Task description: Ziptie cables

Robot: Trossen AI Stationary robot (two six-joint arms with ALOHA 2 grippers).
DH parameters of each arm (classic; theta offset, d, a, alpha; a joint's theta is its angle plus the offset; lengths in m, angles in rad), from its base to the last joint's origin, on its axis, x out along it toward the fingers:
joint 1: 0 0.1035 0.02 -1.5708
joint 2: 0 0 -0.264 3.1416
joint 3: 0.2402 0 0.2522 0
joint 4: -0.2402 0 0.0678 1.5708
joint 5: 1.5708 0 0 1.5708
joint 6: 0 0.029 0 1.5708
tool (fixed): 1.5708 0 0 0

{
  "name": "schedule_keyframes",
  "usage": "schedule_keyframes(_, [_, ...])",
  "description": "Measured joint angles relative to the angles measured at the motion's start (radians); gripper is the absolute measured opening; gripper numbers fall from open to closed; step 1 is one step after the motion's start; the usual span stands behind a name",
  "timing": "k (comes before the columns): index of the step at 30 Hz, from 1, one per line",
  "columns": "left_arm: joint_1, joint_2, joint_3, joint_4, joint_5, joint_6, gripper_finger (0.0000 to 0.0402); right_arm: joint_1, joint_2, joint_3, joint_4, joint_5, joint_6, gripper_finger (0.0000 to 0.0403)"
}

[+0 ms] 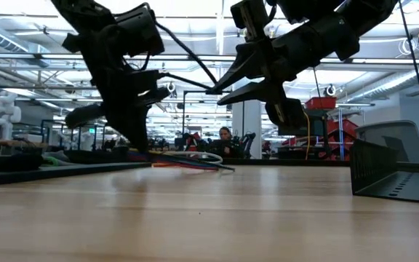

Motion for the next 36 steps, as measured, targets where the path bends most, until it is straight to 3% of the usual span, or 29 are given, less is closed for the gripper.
schedule_keyframes(11, [-0.004,-0.007,0.098,-0.185,0.101,-0.084,0.0001,-0.035,0.0,0.0,-0.011,0.003,-0.033,0.0093])
schedule_keyframes(18, [-0.028,-0.017,0.116,-0.107,0.09,-0.082,0.0001,-0.079,0.033,0.0,-0.008,-0.029,0.007,0.015])
schedule_keyframes(24, [-0.048,-0.017,0.128,-0.02,0.056,-0.083,0.0,-0.108,0.074,0.0,0.134,-0.056,0.066,0.0197])
schedule_keyframes(36, [-0.056,-0.023,0.128,0.076,0.051,-0.082,0.0,-0.119,0.083,0.0,0.169,-0.083,0.094,0.0187])
